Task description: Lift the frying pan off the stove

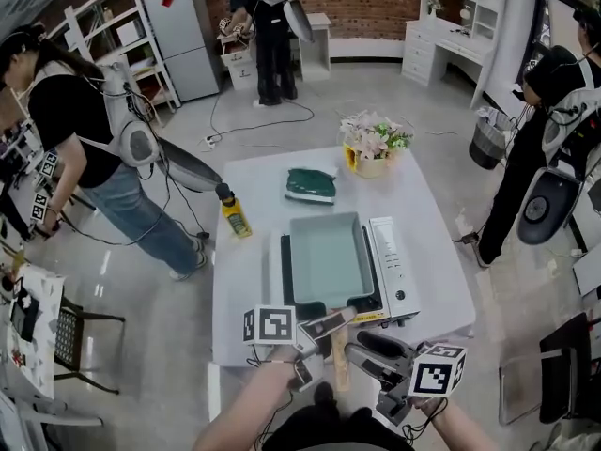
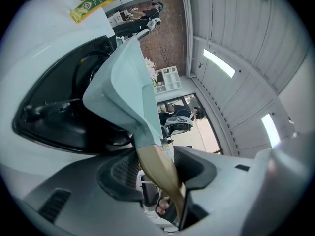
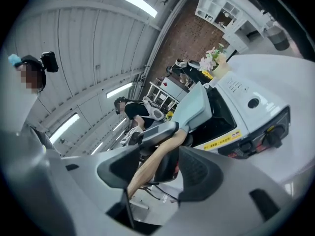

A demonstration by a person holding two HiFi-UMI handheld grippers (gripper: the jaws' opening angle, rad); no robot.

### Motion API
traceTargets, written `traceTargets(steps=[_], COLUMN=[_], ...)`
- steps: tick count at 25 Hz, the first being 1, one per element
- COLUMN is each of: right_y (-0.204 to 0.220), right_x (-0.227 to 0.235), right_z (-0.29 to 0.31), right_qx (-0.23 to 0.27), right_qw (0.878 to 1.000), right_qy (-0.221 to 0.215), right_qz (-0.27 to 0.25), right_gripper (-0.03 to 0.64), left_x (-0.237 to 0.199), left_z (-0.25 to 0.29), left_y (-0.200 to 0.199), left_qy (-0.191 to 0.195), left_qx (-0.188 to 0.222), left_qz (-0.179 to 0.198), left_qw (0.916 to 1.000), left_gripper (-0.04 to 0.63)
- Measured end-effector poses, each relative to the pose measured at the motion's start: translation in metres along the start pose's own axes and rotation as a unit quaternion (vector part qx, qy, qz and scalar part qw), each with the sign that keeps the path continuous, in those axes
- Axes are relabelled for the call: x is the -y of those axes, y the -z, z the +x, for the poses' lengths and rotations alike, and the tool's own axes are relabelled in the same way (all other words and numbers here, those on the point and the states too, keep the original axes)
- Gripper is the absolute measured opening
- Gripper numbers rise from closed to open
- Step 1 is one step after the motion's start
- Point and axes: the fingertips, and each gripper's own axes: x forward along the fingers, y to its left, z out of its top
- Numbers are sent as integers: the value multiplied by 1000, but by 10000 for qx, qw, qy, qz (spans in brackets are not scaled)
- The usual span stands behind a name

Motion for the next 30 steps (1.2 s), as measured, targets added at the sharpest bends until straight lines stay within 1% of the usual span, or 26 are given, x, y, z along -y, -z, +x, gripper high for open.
traceTargets(steps=[4,10,18,24,27,30], right_y=[5,10,15,16,15,13], right_x=[0,3,-3,0,-4,-2], right_z=[11,23,41,47,48,47], right_qx=[-318,-745,-1130,-1188,-1115,-1070], right_qw=[9987,9946,9900,9880,9880,9893], right_qy=[-202,-374,-514,-563,-616,-527], right_qz=[351,622,664,813,869,844], right_gripper=[256,255,216,201,195,186], left_x=[0,-1,0,-2,-3,-3], left_z=[-1,2,1,0,-1,-1], left_y=[0,-1,-3,-3,-2,-3], left_qy=[7,-3,14,-6,-35,-62], left_qx=[-8,-9,-37,12,28,25], left_qz=[-30,-15,-1,-28,-14,14], left_qw=[10000,10000,10000,10000,10000,10000], left_gripper=[206,206,206,205,204,206])
